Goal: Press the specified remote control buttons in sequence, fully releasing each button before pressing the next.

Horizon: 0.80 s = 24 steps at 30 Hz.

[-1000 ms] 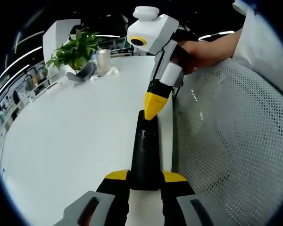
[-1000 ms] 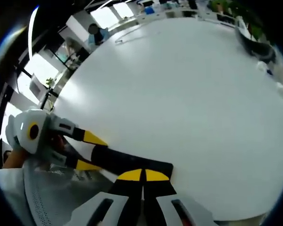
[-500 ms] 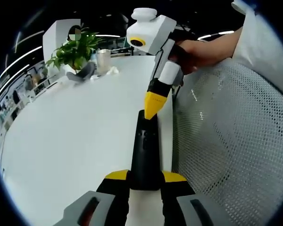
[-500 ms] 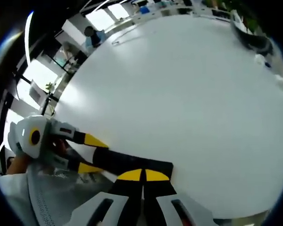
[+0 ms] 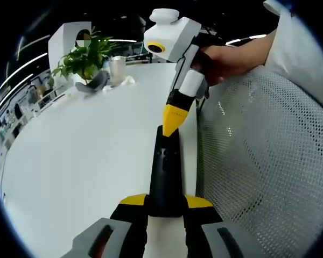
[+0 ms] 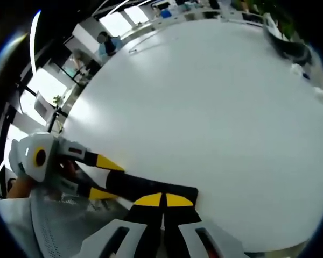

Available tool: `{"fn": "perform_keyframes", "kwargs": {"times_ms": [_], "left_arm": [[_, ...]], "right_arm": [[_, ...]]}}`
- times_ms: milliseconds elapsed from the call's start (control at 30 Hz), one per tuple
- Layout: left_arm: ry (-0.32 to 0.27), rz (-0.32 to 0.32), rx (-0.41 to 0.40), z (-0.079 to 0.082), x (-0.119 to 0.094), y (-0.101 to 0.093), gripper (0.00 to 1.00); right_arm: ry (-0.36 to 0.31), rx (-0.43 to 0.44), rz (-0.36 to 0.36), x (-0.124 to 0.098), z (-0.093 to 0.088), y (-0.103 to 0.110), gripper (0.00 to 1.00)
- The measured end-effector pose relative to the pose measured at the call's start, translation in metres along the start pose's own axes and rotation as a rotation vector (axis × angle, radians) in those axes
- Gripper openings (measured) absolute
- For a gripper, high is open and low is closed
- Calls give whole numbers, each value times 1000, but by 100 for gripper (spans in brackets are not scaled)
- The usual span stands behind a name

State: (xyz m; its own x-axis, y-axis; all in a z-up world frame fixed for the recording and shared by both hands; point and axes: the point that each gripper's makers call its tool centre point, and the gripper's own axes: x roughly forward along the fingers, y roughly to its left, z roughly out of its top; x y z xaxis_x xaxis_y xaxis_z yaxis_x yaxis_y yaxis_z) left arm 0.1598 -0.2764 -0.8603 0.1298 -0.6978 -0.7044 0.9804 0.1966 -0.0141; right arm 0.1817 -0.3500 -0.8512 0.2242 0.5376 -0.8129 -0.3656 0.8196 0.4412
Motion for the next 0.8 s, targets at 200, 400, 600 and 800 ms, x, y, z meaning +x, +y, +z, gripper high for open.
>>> {"fn": "perform_keyframes", "kwargs": {"times_ms": [200, 400, 600, 800], "left_arm": [[-1, 3, -2, 0, 0, 1, 24], [-1, 9, 0, 1, 1, 1, 24], [3, 9, 2, 1, 2, 1, 24], [7, 12, -4, 1, 3, 0, 24]], "right_arm": [[-5, -1, 1, 1, 2, 0, 0], [-18, 24, 10, 1, 2, -1, 0], [-21, -16, -3, 2, 4, -1, 0], [-27, -104, -28, 4, 5, 0, 0]]}}
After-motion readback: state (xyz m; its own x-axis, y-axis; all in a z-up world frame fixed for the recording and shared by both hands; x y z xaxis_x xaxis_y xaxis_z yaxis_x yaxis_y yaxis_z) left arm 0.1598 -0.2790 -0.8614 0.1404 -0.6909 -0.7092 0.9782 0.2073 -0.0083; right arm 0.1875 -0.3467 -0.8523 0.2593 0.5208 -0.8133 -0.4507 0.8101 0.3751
